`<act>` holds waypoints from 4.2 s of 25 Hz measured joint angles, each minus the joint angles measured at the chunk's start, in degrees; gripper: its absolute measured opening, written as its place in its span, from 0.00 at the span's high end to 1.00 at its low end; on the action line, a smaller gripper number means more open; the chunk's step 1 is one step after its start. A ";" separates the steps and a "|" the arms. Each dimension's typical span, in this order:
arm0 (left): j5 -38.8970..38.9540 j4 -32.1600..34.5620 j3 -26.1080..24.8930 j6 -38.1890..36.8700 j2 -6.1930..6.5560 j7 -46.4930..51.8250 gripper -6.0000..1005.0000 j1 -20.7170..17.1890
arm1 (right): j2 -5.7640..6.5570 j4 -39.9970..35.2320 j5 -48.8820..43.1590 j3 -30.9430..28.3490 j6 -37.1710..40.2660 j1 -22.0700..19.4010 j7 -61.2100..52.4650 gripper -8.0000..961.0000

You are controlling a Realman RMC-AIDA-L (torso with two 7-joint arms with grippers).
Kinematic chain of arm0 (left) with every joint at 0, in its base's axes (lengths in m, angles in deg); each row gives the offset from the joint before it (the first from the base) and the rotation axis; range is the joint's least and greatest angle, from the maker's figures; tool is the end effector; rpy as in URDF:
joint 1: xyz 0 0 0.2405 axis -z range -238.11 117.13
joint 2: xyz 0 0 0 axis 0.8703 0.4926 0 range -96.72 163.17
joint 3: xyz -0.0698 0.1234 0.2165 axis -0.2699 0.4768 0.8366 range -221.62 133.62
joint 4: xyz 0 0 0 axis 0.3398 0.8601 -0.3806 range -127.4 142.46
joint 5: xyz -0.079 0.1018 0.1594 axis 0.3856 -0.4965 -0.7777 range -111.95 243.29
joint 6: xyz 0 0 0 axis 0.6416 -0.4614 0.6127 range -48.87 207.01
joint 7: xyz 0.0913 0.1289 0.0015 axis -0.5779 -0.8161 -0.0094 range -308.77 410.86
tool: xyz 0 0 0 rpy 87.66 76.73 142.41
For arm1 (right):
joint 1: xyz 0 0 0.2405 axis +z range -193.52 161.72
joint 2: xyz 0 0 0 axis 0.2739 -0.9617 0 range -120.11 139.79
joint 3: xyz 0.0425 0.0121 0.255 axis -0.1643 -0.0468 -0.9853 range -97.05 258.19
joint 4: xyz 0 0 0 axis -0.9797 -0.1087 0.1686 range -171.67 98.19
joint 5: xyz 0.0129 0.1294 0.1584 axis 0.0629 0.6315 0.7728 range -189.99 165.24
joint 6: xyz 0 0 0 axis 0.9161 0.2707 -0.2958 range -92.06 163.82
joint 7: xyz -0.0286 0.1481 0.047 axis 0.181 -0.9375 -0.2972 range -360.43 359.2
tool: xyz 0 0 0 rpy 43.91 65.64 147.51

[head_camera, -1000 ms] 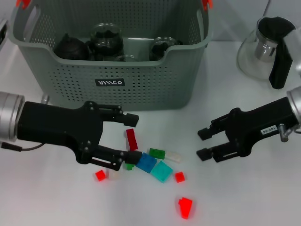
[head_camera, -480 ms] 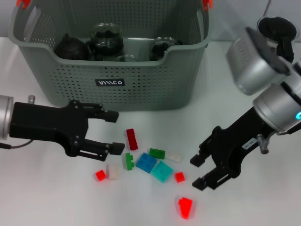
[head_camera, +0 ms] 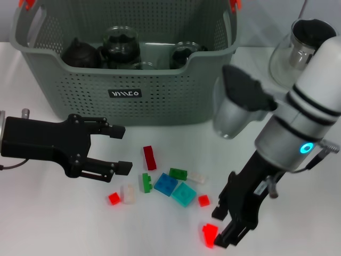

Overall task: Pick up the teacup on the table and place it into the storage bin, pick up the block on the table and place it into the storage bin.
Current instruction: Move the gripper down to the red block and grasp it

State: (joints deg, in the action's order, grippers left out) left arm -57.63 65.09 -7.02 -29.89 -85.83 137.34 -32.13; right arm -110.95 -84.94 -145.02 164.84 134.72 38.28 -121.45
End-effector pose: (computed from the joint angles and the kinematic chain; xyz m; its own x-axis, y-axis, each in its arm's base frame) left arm -0.2409 0.3021 0.0354 0.8894 0.2761 0.3643 0.3155 -0.9475 -0.0522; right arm 0.1369 0.3184 -0.0865 0.8821 -0.1841 0.4336 -0.3042 -0.9254 0.2261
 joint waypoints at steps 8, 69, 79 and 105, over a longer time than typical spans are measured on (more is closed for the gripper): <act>-0.02 -0.56 -0.57 -0.03 0.01 -0.64 0.16 0.19 | -0.13 1.99 3.89 8.00 -6.76 0.15 -4.83 0.37; 0.05 -3.80 -3.43 0.59 0.23 -2.63 0.16 0.09 | -0.33 -3.01 4.55 26.42 -14.95 1.79 -18.99 0.18; 0.07 -4.98 -3.67 0.66 0.29 -4.03 0.16 0.18 | -0.50 -3.12 3.04 27.92 -16.12 1.64 -21.40 0.19; 0.08 -6.41 -3.66 1.21 0.32 -5.56 0.16 0.02 | -0.78 -3.43 2.65 30.29 -17.38 1.99 -22.95 0.21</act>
State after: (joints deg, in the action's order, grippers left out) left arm -57.55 58.68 -10.69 -28.68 -85.52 131.78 -32.11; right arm -111.73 -88.37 -142.37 195.13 117.34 40.27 -144.40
